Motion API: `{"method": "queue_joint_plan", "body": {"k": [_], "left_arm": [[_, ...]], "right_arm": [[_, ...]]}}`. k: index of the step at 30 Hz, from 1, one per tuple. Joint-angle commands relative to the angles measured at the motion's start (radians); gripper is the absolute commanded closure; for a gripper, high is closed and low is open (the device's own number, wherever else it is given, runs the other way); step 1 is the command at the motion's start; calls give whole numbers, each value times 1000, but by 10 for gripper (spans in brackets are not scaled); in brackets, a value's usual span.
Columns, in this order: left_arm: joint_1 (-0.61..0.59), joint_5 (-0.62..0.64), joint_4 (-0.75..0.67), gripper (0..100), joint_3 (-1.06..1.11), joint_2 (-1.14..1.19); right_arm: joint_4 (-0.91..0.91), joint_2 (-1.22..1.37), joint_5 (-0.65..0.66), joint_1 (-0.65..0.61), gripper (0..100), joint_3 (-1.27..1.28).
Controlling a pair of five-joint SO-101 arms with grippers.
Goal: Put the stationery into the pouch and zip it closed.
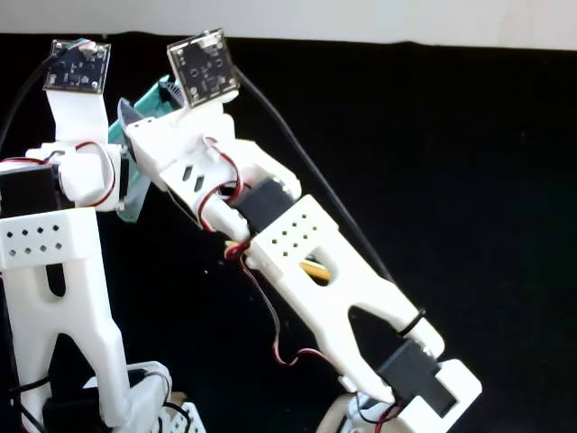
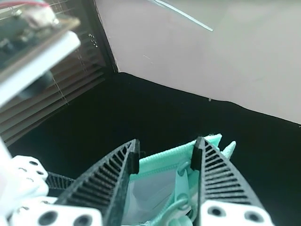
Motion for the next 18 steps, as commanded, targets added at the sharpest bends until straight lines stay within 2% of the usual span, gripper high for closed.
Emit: {"method": "queue_joint_plan", "body": {"k": [1,6,18], "left_arm": [[-16,2,-8,993,5,1],[-16,2,-8,993,5,1],[-15,2,-8,993,5,1]], "right_arm": [[2,-44,-2,58,795,-4],[7,-131,-2,119,795,-2],[213,-271,0,211,795,-2]]}}
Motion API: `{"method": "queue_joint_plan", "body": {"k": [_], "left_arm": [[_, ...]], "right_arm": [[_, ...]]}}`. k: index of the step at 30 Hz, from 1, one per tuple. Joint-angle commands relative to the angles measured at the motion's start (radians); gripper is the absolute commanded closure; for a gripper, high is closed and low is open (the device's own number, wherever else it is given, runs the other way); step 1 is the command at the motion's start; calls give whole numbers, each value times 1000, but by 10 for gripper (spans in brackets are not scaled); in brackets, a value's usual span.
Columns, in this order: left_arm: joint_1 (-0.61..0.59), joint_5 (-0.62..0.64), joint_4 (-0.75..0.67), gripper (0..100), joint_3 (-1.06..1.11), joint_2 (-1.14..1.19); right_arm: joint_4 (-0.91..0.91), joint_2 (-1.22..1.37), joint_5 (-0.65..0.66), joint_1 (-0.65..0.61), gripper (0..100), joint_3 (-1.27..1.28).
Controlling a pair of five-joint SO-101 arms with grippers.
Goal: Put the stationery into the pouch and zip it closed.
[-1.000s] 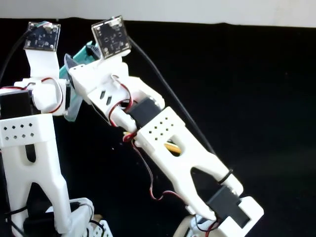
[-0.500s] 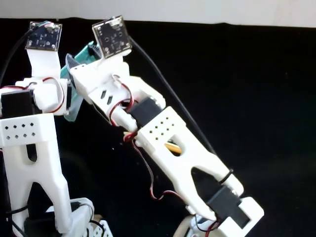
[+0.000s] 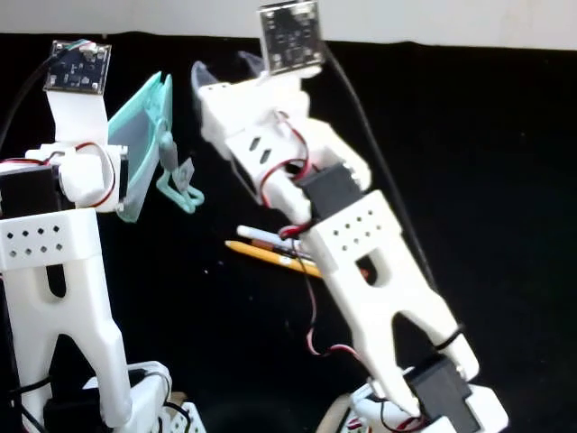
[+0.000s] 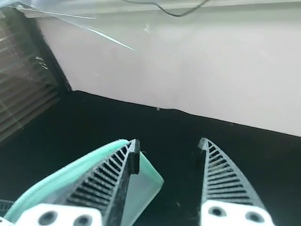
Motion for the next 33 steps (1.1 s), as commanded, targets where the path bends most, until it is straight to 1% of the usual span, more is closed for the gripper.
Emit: {"method": "queue_joint_plan", "body": {"k": [1,2,5,12,18,27,33], "left_arm": [[-15,5,-11,993,5,4],[-15,5,-11,993,5,4],[-15,5,-11,993,5,4],[-15,5,-11,993,5,4],[-15,5,-11,993,5,4],[-15,5,-11,993,7,4],[-15,5,-11,993,7,4]], "right_arm": [[73,-70,2,24,795,-8],[97,-74,5,24,795,-8],[163,-76,77,22,795,-7],[303,-74,195,24,795,-7],[433,-74,367,25,795,4],[437,-76,640,45,796,239],[380,-76,766,45,796,371]]}}
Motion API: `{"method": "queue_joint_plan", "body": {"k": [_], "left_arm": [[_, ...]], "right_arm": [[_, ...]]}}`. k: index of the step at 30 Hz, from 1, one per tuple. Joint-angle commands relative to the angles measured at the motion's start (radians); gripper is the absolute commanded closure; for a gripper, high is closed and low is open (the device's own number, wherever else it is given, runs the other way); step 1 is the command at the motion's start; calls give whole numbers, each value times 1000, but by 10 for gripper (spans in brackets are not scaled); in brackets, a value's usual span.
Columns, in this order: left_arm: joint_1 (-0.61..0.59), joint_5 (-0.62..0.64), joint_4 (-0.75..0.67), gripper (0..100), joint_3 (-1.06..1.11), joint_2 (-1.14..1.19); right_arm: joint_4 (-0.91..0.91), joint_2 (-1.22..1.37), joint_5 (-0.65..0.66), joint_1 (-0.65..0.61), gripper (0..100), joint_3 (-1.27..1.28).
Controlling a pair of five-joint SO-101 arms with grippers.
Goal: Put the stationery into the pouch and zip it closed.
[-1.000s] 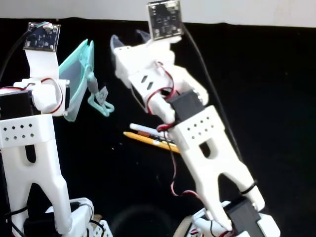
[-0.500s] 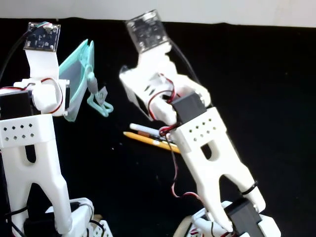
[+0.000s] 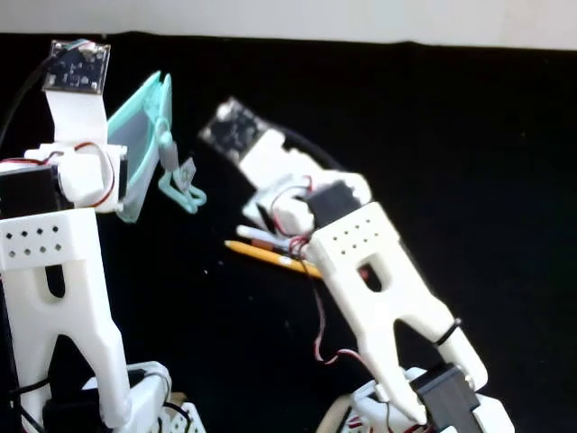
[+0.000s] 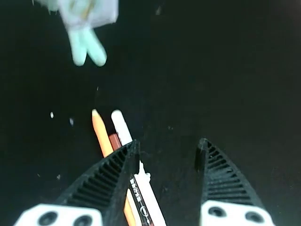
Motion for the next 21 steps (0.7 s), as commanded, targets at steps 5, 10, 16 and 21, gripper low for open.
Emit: {"method": "queue_joint_plan", "body": {"k": [5,10,16,21], "left_arm": [[-15,5,-11,993,7,4],[-15,5,-9,993,7,4],[-15,5,-6,993,7,4],[-15,5,-5,993,7,4]], "right_arm": [[-104,-38,170,10,796,147],[-182,-38,253,8,796,254],[-283,-36,311,8,796,346],[-375,16,316,12,796,381]]}}
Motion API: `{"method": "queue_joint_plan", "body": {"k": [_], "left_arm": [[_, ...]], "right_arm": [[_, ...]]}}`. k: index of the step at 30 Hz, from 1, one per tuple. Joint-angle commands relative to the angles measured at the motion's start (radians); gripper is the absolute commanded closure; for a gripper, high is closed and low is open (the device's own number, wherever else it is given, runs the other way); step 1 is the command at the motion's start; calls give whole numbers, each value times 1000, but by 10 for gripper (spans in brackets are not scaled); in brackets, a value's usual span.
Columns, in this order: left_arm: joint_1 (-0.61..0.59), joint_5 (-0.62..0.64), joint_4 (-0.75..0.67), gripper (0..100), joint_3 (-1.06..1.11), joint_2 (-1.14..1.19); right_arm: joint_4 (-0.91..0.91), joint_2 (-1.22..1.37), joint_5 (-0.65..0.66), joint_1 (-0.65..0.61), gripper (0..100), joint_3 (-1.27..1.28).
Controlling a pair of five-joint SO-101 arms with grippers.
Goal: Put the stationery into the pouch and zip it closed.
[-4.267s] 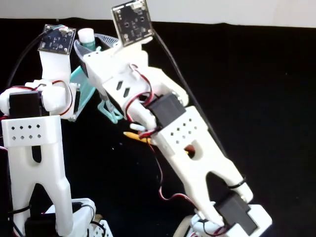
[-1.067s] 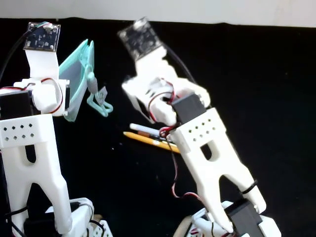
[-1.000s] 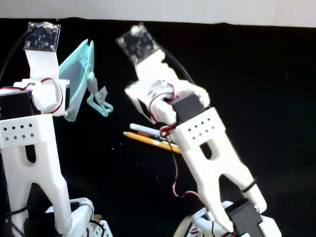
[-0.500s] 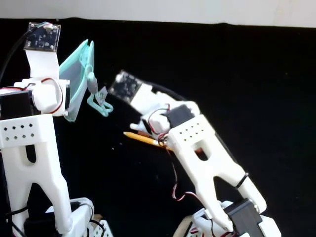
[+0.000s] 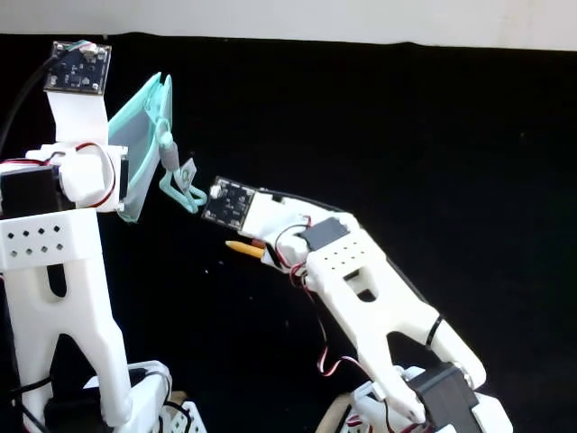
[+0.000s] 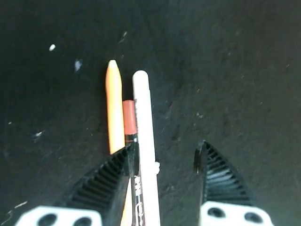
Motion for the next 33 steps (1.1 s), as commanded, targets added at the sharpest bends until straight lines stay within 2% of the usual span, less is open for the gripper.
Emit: {"method": "queue_joint_plan", "body": {"k": [1,22,33], "left_arm": [[-15,5,-5,993,7,4],[-15,5,-6,993,7,4],[-15,5,-9,993,7,4]], "right_arm": [[-65,36,21,12,796,-1],[-94,430,21,16,796,-211],[-90,611,15,122,796,-418]]}}
